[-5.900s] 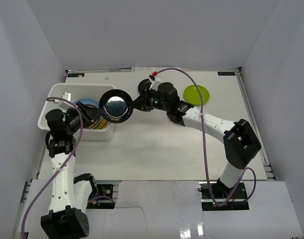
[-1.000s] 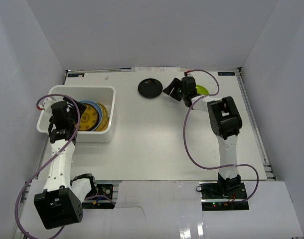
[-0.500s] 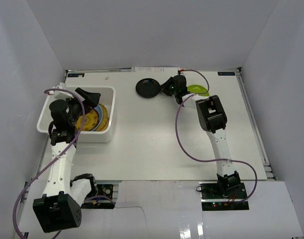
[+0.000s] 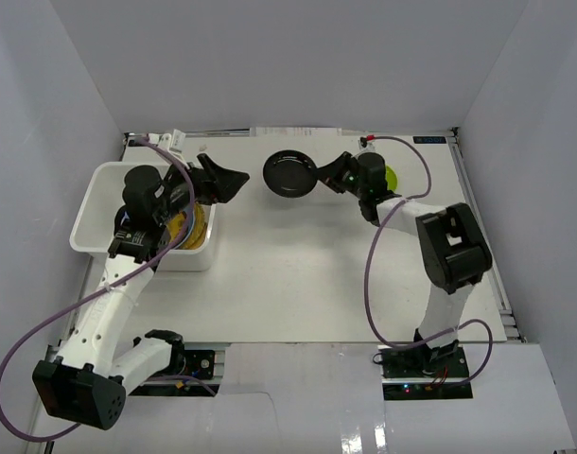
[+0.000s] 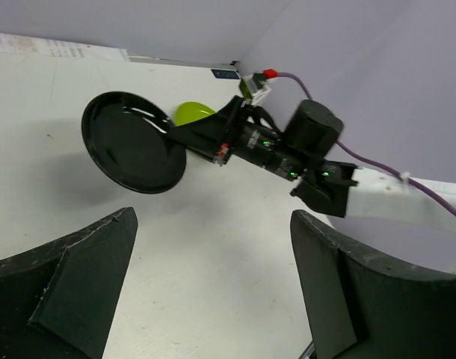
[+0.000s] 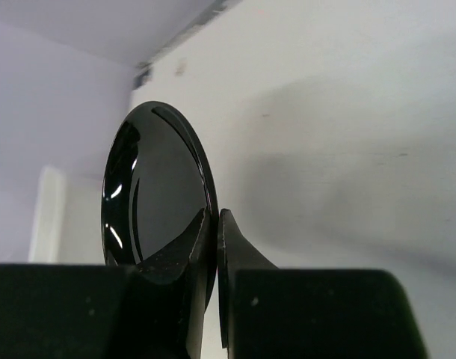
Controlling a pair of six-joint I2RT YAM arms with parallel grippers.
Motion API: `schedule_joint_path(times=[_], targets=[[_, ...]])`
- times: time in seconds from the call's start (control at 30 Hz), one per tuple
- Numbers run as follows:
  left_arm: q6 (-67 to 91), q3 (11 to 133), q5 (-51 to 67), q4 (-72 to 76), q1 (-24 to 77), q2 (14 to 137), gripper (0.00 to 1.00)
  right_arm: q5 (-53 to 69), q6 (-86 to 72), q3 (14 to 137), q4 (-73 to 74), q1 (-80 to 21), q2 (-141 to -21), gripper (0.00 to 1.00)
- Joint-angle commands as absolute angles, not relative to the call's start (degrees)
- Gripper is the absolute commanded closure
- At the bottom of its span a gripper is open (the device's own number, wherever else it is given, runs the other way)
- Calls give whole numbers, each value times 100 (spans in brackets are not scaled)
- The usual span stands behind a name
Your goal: Place the plates into the plastic bin on the countertop
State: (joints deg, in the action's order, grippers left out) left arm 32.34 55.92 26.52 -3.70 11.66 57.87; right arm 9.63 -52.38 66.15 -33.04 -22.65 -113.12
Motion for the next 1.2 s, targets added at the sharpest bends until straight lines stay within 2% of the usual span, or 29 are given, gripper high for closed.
schedule_joint_path(times=[0.0, 0.1, 0.23, 0.4, 0.53, 0.67, 0.73, 0.77, 0.87, 0.97, 1.0, 1.1, 1.17], targets=[[3164, 5757, 2347, -940, 1371, 5818, 7, 1484, -5159, 5961, -4210, -2312, -10110, 92], [3462, 5722, 2610, -1002, 1459, 6029, 10, 1836, -5238, 5082, -4350, -2452, -9336, 92], [3533, 5722, 2277, -1168, 1670, 6240, 12, 2012, -5431, 4177, -4570, -2584, -8414, 92], [3753, 5704, 2522, -1081, 1968, 6503, 18, 2013, -5326, 3911, -4325, -2829, -7814, 92], [3700, 5582, 2408, -1099, 2241, 6636, 28, 2004, -5309, 3788, -4245, -2909, -7480, 92], [3630, 5485, 2294, -1274, 2285, 6697, 32, 1995, -5265, 3770, -4157, -2935, -7322, 92], [3630, 5449, 2364, -1283, 2294, 6706, 42, 1978, -5230, 3788, -4113, -2944, -7321, 92], [3630, 5449, 2382, -1275, 2294, 6706, 59, 2004, -5229, 3797, -4105, -2944, -7339, 92], [3612, 5484, 2303, -1248, 2303, 6680, 86, 2013, -5212, 3823, -4122, -2962, -7444, 92], [3595, 5511, 2067, -1204, 2303, 6583, 92, 1908, -5133, 3823, -4035, -2962, -7488, 76], [3595, 5511, 1987, -1169, 2303, 6557, 95, 1881, -5115, 3832, -3991, -2962, -7514, 65], [3569, 5616, 1505, -1291, 2294, 6486, 100, 1820, -5010, 3832, -3929, -2944, -7576, 45], [3525, 5817, 1136, -1449, 2285, 6469, 100, 1828, -4931, 3832, -3841, -2857, -7611, 41]])
